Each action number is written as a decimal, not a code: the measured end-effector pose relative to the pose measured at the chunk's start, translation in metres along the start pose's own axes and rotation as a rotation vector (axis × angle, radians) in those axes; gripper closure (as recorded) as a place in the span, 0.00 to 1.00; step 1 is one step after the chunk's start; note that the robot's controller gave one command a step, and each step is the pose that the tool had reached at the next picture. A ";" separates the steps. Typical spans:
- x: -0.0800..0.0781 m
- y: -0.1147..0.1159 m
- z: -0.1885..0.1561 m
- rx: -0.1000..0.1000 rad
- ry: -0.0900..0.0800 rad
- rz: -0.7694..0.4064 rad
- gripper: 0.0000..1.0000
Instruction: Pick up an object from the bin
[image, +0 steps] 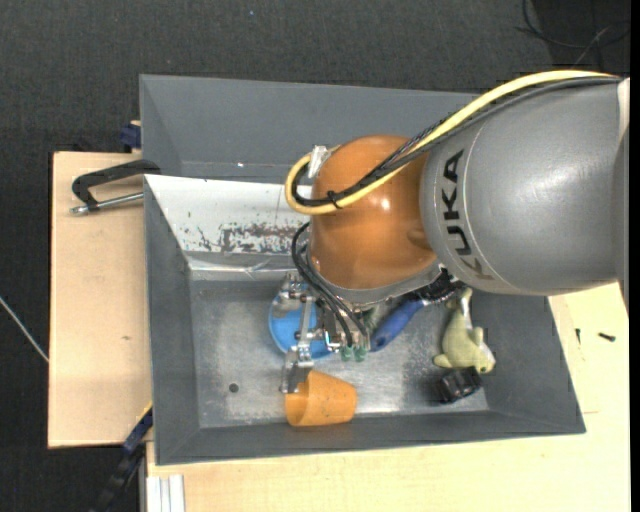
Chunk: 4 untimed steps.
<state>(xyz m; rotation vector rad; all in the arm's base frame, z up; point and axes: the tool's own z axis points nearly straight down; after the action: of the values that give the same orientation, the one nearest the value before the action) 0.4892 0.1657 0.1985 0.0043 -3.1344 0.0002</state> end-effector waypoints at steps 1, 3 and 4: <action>-0.056 -0.055 0.126 -0.005 -0.011 0.087 0.00; -0.059 -0.052 0.121 -0.003 -0.012 0.085 0.00; -0.060 -0.051 0.120 -0.003 -0.012 0.085 0.00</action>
Offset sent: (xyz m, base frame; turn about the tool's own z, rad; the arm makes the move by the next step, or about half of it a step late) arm 0.0520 -0.0559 -0.1285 0.0828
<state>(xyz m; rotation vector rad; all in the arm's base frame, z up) 0.5482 0.1150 0.0781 -0.1300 -3.1434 -0.0043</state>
